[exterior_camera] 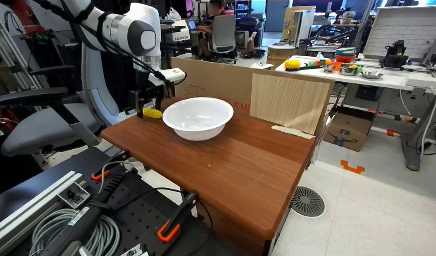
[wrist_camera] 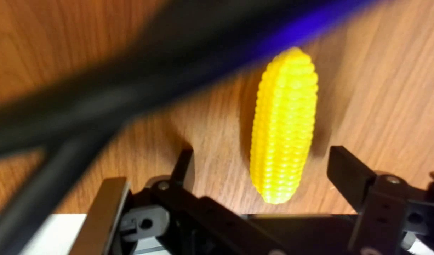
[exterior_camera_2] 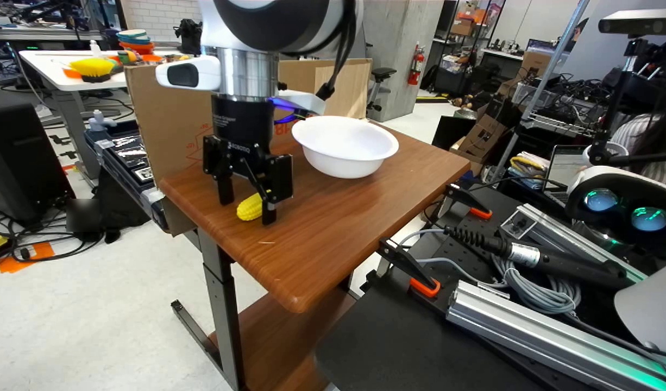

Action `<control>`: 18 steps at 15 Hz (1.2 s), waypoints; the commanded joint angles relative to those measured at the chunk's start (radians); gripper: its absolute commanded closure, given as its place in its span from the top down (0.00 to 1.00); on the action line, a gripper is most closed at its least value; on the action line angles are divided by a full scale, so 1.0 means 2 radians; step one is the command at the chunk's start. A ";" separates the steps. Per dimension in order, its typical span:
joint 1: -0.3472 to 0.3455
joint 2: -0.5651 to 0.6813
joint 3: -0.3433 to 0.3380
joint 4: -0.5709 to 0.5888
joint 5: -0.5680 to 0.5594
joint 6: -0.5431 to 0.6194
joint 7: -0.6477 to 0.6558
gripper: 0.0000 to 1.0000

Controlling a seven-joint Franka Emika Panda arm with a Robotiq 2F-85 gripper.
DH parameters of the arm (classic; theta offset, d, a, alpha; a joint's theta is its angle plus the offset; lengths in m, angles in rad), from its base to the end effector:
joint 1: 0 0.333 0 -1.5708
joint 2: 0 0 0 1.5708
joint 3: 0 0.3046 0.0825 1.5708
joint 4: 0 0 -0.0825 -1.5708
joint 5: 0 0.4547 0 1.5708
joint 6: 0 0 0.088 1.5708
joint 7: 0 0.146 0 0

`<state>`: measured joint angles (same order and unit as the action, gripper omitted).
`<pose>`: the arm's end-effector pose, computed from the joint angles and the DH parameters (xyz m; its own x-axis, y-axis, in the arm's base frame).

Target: Pick up the yellow toy from the table and put it in the white dish.

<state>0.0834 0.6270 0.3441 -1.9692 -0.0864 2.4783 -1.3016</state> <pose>0.5693 0.2767 0.0531 -0.1665 0.9780 0.1257 0.9770 0.1809 -0.1132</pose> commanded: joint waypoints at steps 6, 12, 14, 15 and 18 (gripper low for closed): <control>-0.004 -0.029 0.005 -0.025 0.027 0.003 0.022 0.24; -0.019 -0.118 0.020 -0.081 0.074 0.025 0.044 0.08; -0.023 -0.164 0.017 -0.107 0.098 0.034 0.051 0.08; -0.026 -0.184 0.012 -0.117 0.111 0.044 0.054 0.08; -0.038 -0.230 -0.015 -0.127 0.146 0.039 0.071 0.08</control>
<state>0.0404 0.2832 0.3481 -2.1530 0.1331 2.5377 -1.1821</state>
